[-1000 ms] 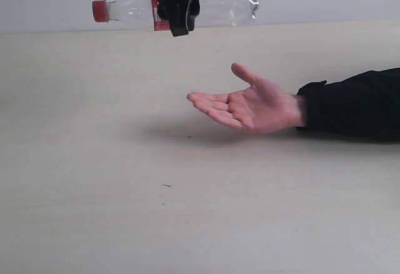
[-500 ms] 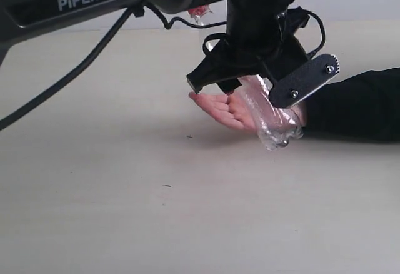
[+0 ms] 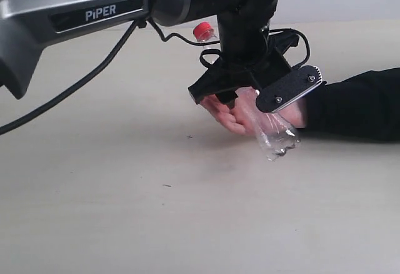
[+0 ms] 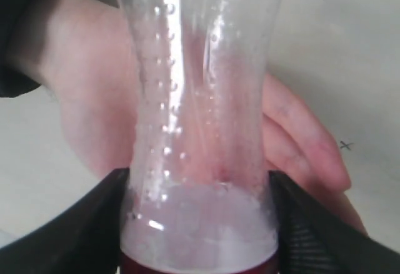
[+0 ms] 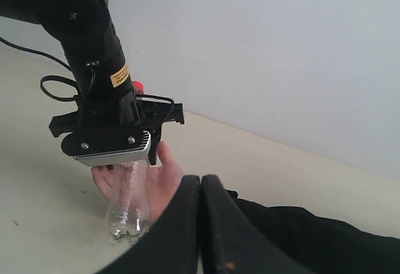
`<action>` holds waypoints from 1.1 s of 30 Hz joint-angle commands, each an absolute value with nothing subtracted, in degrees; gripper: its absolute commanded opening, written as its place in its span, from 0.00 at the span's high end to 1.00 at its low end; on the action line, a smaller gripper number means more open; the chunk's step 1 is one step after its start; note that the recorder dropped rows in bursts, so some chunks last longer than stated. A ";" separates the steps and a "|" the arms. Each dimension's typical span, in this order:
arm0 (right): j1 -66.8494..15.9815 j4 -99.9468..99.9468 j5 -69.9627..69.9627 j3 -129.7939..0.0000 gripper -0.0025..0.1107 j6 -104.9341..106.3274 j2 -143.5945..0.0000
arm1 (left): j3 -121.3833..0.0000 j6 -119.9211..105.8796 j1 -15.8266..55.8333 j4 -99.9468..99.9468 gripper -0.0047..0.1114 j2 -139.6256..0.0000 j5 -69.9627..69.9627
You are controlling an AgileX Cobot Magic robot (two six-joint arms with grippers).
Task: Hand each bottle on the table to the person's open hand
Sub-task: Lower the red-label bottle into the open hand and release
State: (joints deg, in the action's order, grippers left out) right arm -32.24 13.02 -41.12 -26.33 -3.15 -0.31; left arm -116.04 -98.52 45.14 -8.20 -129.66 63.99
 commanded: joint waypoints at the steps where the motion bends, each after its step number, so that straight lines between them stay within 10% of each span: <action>1: -32.01 13.27 -40.46 -26.11 0.98 -3.05 0.00 | -115.96 -98.98 43.82 -6.09 0.96 -130.54 62.16; 9: -32.01 13.27 -40.46 -26.11 0.98 -3.05 0.00 | -115.96 -98.27 43.58 -5.62 0.90 -131.69 61.82; 21: -32.01 13.27 -40.46 -26.11 0.98 -3.05 0.00 | -115.96 -93.33 43.58 -6.97 0.45 -131.69 59.52; 33: -32.01 13.27 -40.46 -26.11 0.98 -3.05 0.00 | -115.96 -93.33 43.70 -12.65 0.42 -131.36 60.10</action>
State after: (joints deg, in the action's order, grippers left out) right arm -32.24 13.02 -41.12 -26.33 -3.15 -0.31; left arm -116.00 -94.03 43.69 -11.95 -131.71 60.10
